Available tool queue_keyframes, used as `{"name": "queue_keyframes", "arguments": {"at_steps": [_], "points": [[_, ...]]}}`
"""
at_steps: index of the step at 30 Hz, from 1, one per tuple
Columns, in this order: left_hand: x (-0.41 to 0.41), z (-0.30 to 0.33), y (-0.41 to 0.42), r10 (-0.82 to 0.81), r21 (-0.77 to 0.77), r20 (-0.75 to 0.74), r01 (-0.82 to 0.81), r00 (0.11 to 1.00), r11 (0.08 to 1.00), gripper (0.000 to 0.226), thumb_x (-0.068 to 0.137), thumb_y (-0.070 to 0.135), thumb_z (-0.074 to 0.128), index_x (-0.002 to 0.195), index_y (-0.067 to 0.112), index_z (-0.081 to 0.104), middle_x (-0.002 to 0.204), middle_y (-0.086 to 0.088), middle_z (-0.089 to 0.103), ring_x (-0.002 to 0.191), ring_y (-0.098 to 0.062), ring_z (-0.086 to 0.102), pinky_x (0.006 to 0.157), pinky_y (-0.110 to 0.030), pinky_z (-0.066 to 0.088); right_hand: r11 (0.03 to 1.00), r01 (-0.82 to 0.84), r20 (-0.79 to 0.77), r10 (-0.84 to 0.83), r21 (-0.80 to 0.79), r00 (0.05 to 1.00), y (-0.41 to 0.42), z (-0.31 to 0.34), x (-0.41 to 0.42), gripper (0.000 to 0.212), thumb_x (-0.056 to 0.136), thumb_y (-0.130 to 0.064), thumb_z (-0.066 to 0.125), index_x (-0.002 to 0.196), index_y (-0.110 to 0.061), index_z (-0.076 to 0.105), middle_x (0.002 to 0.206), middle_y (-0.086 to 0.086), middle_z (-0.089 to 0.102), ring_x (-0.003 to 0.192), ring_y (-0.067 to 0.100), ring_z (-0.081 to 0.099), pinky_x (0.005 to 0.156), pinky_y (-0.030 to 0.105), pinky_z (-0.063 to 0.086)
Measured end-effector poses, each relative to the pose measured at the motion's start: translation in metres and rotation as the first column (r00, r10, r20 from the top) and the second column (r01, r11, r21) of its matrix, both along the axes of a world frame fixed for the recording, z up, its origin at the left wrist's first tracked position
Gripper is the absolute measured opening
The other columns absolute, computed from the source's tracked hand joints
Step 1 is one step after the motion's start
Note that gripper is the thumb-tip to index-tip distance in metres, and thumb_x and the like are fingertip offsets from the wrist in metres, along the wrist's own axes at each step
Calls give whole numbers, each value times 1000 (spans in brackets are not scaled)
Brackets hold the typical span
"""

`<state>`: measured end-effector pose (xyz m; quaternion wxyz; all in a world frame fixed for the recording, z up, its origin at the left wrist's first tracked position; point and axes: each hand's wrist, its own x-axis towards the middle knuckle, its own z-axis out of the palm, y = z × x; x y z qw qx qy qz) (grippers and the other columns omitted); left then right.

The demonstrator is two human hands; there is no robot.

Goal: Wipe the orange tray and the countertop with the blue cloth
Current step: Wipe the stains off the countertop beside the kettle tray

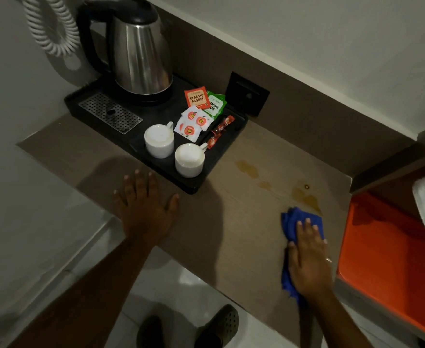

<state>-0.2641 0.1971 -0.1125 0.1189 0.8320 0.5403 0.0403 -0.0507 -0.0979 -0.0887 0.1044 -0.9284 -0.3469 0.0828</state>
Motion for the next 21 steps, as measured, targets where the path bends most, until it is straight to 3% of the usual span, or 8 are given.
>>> {"name": "queue_keyframes", "arguments": {"at_steps": [3, 5, 7, 9, 11, 14, 18, 21], "points": [[0, 3, -2, 2, 15, 19, -2, 1000, 1000, 87, 84, 67, 29, 151, 11, 28, 159, -23, 24, 146, -44, 17, 115, -64, 10, 967, 251, 41, -250, -35, 967, 22, -3, 44, 57, 98, -34, 28, 149, -10, 18, 158, 15, 13, 146, 32, 10, 117, 49, 7], [1, 2, -3, 7, 30, 36, -8, 999, 1000, 87, 83, 66, 32, 149, 10, 31, 158, -24, 27, 145, -45, 20, 114, -65, 12, 893, 447, 45, -445, -53, 894, 56, 1, 65, 59, 97, -32, 32, 148, -7, 18, 158, 19, 14, 145, 37, 11, 115, 54, 12], [3, 1, -4, 2, 44, 50, -4, 999, 999, 86, 83, 65, 33, 148, 9, 33, 157, -25, 28, 144, -46, 22, 114, -66, 13, 870, 489, 16, -489, -62, 872, 90, 2, 66, 60, 97, -33, 31, 148, -6, 17, 158, 18, 13, 145, 36, 10, 115, 52, 9], [2, 0, -4, 5, 45, 34, -7, 999, 999, 87, 83, 66, 30, 149, 9, 33, 158, -24, 27, 145, -45, 20, 114, -65, 11, 965, 260, 18, -260, -20, 966, 110, -3, 47, 58, 98, -33, 30, 149, -10, 15, 159, 13, 11, 146, 31, 8, 116, 46, 4], [1, 1, -4, 9, 37, 8, -9, 1000, 999, 88, 83, 68, 28, 150, 11, 30, 160, -21, 22, 147, -43, 17, 116, -63, 9, 999, -50, 21, 51, -22, 999, 100, -6, 24, 58, 97, -37, 27, 150, -16, 14, 159, 5, 9, 147, 24, 6, 115, 41, 1], [-1, 6, -1, 9, 13, 8, -9, 1000, 1000, 89, 83, 69, 26, 152, 13, 25, 162, -19, 17, 149, -40, 11, 117, -62, 6, 983, -182, 12, 183, -33, 983, 47, -8, 23, 59, 95, -46, 22, 149, -25, 12, 157, -4, 7, 146, 16, 4, 116, 37, 1], [-1, 12, 0, 11, 4, 25, -11, 1000, 1000, 91, 82, 70, 27, 153, 13, 23, 163, -17, 16, 149, -38, 11, 118, -60, 7, 987, 161, 8, -161, -16, 987, 34, -4, 64, 56, 98, -36, 28, 149, -15, 15, 159, 10, 11, 146, 25, 7, 118, 45, 4], [-1, 11, -2, 18, 14, 37, -19, 999, 1000, 91, 82, 69, 30, 152, 11, 26, 162, -17, 20, 149, -39, 14, 117, -61, 9, 888, 451, 24, -451, -85, 892, 81, 5, 81, 59, 98, -34, 28, 149, -8, 13, 159, 16, 9, 146, 34, 7, 117, 51, 7]]}}
